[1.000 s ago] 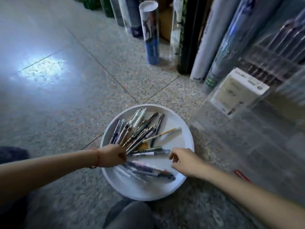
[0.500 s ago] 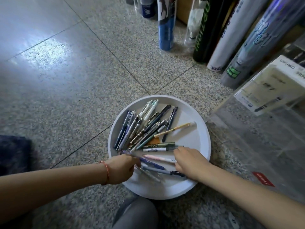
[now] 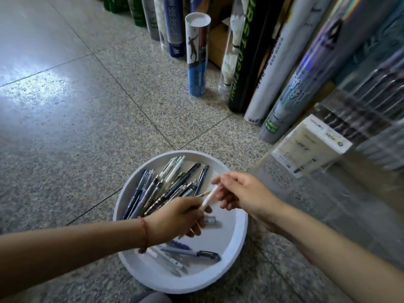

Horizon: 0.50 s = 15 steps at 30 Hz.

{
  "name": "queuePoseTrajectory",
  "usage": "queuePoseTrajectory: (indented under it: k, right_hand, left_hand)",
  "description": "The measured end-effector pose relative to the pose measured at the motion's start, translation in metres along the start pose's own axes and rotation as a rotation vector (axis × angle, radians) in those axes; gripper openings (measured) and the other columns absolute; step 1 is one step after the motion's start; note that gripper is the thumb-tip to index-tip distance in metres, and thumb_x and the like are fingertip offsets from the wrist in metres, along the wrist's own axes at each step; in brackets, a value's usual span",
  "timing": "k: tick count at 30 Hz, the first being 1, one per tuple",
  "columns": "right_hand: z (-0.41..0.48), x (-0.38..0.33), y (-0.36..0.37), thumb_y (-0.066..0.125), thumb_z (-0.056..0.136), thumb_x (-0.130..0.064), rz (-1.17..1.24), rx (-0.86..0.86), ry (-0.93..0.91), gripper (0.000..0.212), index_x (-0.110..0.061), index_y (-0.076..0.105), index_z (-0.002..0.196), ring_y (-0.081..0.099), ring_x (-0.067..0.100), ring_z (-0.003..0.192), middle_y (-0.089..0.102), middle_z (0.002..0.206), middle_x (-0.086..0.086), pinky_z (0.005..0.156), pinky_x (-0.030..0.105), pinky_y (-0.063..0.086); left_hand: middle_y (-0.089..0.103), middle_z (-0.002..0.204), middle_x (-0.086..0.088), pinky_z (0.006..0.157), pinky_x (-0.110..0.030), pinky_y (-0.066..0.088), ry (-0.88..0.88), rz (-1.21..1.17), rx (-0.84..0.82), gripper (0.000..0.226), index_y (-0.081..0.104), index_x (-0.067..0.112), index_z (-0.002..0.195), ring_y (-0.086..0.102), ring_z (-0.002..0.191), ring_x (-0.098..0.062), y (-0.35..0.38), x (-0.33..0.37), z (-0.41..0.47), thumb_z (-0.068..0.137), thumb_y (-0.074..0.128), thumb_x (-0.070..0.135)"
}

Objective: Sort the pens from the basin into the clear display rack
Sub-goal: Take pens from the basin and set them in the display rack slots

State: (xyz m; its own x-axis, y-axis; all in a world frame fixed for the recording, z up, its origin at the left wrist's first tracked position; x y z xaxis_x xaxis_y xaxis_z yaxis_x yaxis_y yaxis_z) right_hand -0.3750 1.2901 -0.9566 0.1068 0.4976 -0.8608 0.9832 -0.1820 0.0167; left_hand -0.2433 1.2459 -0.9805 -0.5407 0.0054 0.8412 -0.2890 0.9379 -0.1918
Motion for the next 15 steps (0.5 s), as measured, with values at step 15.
queuePoseTrajectory:
  k: [15]
  right_hand:
    - [-0.237,-0.217,-0.178,0.068,0.081,-0.019,-0.089,0.802,-0.969,0.013,-0.026,0.062,0.090,0.066,0.002,0.078,0.071,0.080,-0.009,0.074,0.022,0.054]
  left_hand:
    - [0.062,0.059,-0.004,0.042,-0.017,0.040,0.862,-0.190,0.020,0.026,0.066,0.003,0.073,0.050,0.045,-0.012,0.071,0.367,0.019,0.069,0.057,0.027]
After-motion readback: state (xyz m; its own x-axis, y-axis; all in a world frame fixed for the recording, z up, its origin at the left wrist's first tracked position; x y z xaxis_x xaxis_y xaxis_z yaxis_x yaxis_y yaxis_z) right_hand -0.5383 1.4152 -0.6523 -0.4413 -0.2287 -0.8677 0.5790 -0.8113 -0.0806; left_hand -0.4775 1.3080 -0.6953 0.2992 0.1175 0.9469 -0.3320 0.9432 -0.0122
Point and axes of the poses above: each hand's wrist, its own z-axis towards the middle knuckle, its own y-axis out of the palm, x = y × z, the point moved 5 cm from there along z, towards the middle knuckle
